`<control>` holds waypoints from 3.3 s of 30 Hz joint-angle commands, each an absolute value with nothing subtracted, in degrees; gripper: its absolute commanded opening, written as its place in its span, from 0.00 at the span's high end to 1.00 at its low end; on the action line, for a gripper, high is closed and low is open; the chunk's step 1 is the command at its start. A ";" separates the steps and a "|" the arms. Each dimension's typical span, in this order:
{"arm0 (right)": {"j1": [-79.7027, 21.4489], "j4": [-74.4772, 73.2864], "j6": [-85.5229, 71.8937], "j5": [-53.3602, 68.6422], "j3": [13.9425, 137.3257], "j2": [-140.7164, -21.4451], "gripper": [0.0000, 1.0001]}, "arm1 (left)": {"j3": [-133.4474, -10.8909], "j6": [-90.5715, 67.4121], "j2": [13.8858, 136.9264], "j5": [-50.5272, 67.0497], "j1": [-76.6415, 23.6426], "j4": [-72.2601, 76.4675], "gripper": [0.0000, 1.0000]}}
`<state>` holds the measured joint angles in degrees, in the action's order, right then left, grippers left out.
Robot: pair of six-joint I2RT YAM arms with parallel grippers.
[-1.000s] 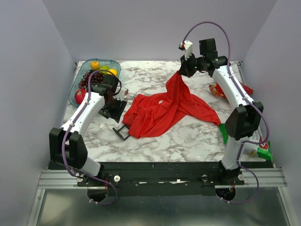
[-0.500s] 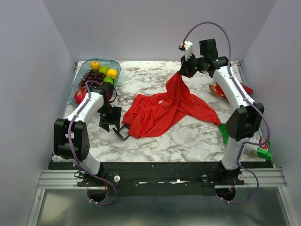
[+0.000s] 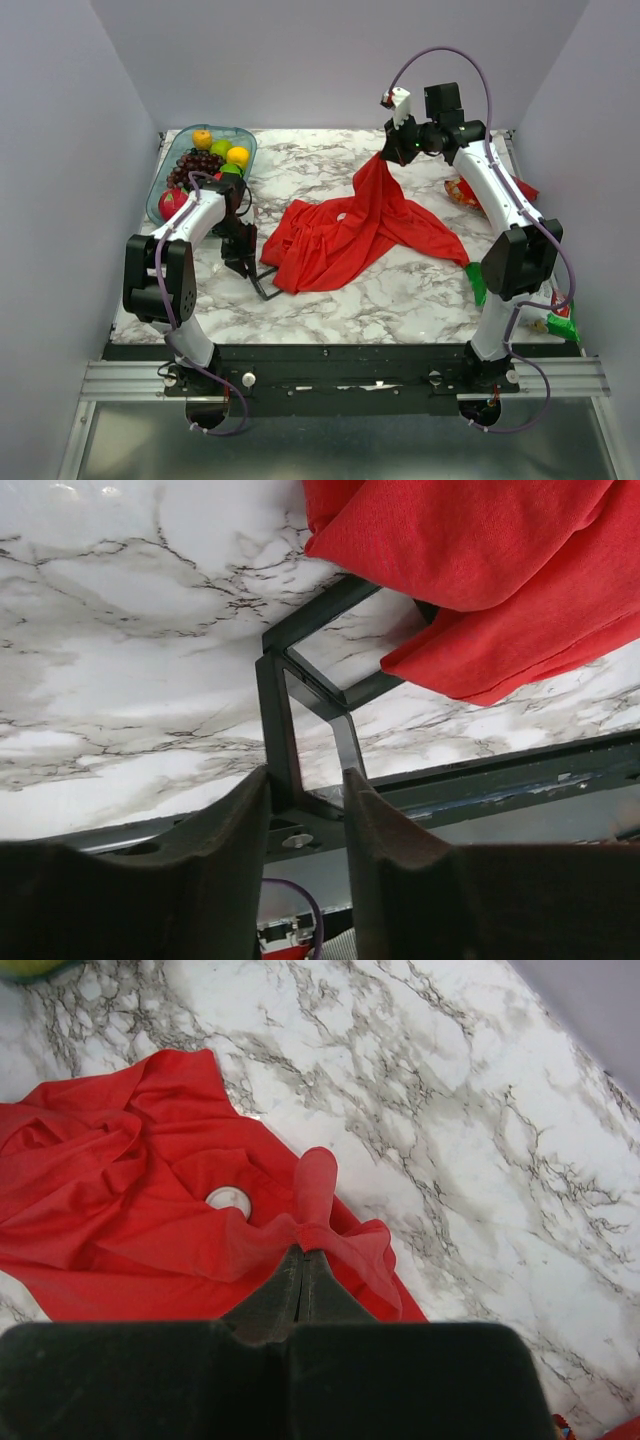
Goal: Remove the brooch from the garment
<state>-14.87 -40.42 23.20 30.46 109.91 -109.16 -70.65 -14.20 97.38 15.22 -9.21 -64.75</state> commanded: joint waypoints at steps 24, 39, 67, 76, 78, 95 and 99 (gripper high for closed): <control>-14.68 -41.22 24.61 31.82 108.81 -107.58 1.00 | -75.96 52.26 90.37 -7.90 -8.88 -74.02 1.00; -14.68 -41.48 24.43 32.43 108.37 -107.58 1.00 | -67.59 72.85 87.10 -11.87 -8.53 -56.70 0.93; -14.59 -41.13 24.87 30.85 106.52 -106.44 1.00 | -83.75 54.09 89.82 8.33 -18.71 -58.03 0.59; -14.41 -40.87 25.14 28.48 106.97 -105.82 1.00 | -101.67 8.10 108.59 17.48 -22.76 -49.55 0.63; -14.41 -40.78 25.49 27.87 105.92 -104.86 1.00 | -105.20 4.51 111.87 19.59 -22.76 -50.62 0.64; -14.06 -40.34 25.93 27.07 104.32 -104.15 1.00 | -100.90 -5.01 120.14 19.42 -23.64 -52.03 0.59; -14.15 -40.43 25.93 27.07 104.77 -104.50 0.99 | -101.51 -5.01 120.94 17.67 -24.17 -52.82 0.60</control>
